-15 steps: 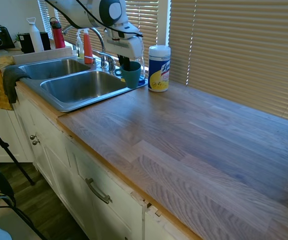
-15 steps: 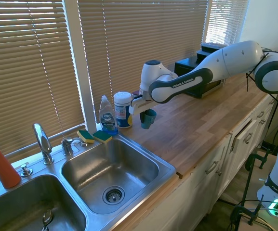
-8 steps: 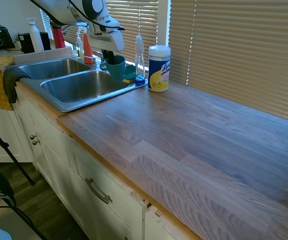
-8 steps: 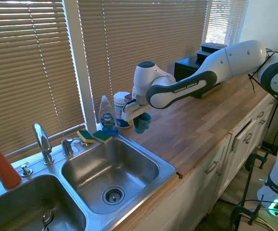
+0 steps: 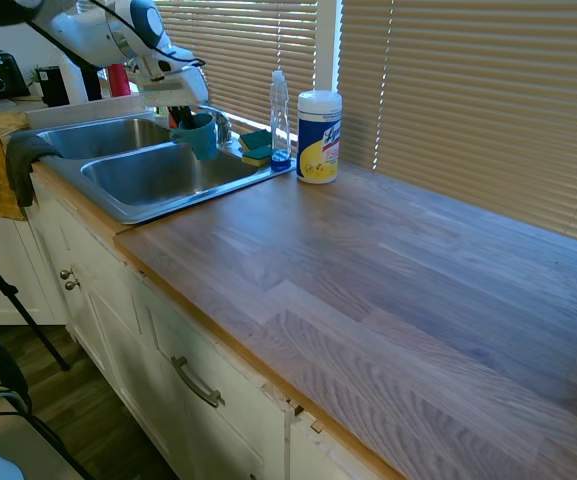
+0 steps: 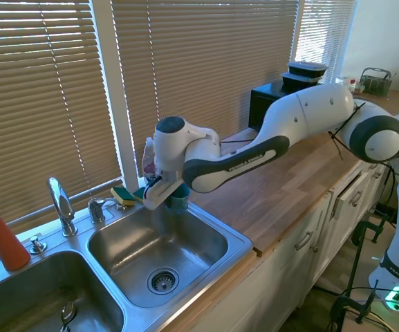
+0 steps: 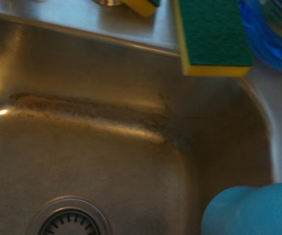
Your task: Put the mug in the sink
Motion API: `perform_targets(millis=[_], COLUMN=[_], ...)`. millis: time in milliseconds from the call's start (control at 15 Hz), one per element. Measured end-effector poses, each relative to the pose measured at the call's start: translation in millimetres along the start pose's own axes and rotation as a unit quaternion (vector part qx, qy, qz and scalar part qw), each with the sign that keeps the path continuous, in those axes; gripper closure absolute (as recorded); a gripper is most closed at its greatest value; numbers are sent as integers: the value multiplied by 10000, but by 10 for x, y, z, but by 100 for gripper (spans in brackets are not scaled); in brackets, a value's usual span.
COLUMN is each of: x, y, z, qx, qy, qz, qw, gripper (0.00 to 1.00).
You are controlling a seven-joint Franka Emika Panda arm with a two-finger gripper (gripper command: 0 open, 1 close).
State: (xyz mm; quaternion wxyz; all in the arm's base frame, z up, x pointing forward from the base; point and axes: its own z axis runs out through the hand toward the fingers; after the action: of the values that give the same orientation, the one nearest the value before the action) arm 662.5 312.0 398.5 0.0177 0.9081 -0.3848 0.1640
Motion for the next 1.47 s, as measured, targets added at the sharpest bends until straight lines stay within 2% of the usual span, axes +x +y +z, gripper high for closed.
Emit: perform_targets(millis=[267,467,733,1133,1467], x=[-411,-384,-406,-768,-878], y=[-382,-522,-570,-649,-693], z=[579,773,924,1737,2144], qx=[-20,-26,-101,-194,-140], qy=[-82,-68,-61,-233,-291], qz=[-263,-196,-185,-257,-206], qw=[9996,9998,9998,9992,9993], gripper=[100,100,100,100,100])
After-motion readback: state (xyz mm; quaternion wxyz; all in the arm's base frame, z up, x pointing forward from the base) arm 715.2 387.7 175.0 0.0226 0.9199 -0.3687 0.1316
